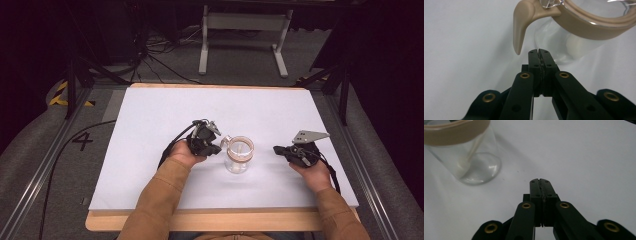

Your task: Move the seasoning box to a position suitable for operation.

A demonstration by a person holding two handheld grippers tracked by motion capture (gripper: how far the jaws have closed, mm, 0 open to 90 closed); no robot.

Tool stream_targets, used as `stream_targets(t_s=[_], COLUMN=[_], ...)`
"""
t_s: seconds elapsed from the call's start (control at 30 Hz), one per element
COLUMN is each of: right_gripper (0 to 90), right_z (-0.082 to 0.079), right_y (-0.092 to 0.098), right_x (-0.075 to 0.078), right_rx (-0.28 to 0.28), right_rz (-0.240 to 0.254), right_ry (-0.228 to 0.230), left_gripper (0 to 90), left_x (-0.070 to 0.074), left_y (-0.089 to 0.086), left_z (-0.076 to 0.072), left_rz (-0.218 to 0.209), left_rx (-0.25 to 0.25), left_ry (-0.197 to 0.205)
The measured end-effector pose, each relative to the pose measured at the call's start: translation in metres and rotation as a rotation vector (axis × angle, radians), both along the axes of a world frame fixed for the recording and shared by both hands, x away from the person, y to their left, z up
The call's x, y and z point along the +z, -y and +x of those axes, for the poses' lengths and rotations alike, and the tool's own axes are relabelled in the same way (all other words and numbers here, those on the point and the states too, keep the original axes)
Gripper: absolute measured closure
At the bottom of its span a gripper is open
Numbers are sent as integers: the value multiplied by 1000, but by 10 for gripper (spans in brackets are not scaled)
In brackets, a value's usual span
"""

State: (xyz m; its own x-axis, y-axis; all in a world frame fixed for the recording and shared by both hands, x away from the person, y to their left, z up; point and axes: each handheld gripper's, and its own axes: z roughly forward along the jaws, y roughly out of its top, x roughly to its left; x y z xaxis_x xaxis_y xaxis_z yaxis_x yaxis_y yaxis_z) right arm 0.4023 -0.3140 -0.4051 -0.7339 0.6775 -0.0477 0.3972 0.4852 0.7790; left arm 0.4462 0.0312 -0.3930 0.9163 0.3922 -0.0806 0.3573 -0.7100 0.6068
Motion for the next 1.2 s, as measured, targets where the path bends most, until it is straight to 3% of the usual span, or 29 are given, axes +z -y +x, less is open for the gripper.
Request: stream_targets(t_s=[0.13,0.3,0.47,0.6,0.73,0.87,1.1,1.13,1.2], right_gripper=[896,894,892,894,896,897,896,896,897], right_z=[3,9,15,16,13,12,8,8,6], right_y=[-29,-57,-69,-71,-71,-73,-79,-79,-82], right_x=[0,-6,-11,-13,-12,-14,-20,-20,-20], right_rx=[58,96,92,91,90,96,126,126,131], right_rz=[-18,-29,-28,-46,-59,-67,-90,-90,-101], right_ry=[-4,-30,-46,-50,-45,-67,-93,-93,-100], left_gripper=[889,871,893,866,892,883,899,899,900], left_x=[4,5,0,-2,-3,-4,-5,-5,-4], left_y=[-15,-35,-38,-34,-31,-32,-28,-27,-26], left_z=[-5,-6,-6,-5,-4,-3,-4,-5,-7], left_rz=[-6,-84,-53,-40,-12,-12,-17,-7,37], left_rx=[42,115,161,191,213,228,252,243,235], left_ry=[3,-21,-67,-64,-29,-42,1,23,109])
